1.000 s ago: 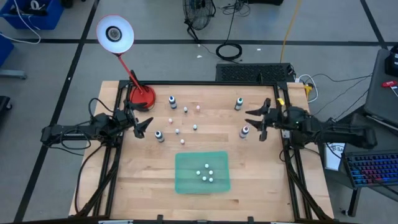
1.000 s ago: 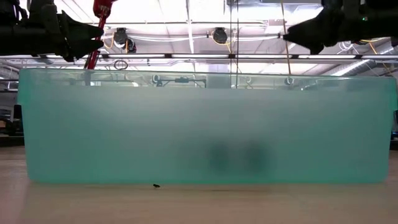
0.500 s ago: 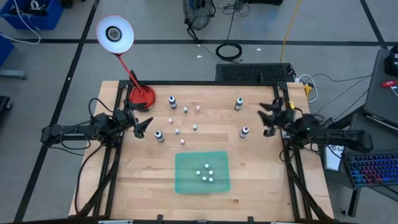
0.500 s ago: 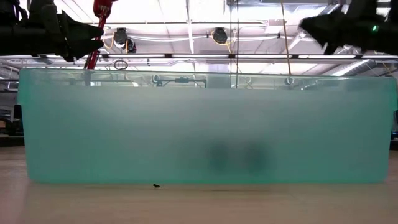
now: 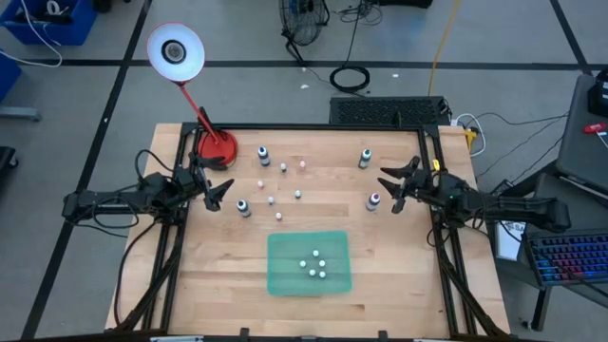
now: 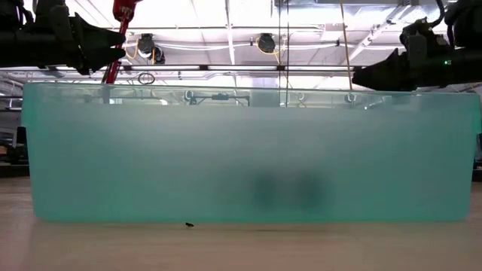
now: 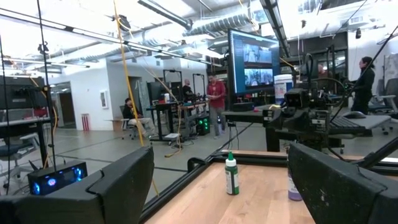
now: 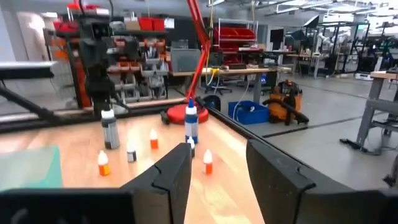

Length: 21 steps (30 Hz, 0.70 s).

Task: Pick & Place food coloring
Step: Put the middle left small yellow food coloring bottle into the blue bin

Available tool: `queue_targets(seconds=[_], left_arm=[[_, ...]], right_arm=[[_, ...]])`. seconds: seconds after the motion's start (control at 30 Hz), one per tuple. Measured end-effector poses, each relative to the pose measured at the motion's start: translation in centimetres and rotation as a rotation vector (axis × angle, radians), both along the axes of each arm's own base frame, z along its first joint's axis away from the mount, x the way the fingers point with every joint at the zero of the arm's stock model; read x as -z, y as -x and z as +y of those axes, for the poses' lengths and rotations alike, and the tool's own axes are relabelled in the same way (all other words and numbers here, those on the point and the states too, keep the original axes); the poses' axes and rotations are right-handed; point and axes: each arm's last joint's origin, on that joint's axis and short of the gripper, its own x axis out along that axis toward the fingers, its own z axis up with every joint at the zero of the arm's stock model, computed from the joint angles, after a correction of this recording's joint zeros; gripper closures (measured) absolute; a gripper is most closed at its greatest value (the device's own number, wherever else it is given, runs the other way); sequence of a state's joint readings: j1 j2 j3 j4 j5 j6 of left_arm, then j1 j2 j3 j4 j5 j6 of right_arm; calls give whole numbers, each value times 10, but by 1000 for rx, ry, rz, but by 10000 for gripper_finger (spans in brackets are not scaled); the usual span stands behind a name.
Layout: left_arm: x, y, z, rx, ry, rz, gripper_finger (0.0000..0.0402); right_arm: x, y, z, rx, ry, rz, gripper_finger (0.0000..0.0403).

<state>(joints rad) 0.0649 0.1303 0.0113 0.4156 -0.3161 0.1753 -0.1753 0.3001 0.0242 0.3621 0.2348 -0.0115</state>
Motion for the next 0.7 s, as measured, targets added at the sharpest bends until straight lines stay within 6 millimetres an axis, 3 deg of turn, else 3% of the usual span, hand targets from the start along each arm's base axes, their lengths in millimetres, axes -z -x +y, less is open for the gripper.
queue_targets(seconds=[0.23, 0.7], left_arm=[[0, 0, 0, 0, 0, 0, 36], [0, 0, 0, 0, 0, 0, 36]], right_arm=[[-6, 6, 1, 6, 24, -59, 261], [5, 15, 3, 1, -4, 29, 261]])
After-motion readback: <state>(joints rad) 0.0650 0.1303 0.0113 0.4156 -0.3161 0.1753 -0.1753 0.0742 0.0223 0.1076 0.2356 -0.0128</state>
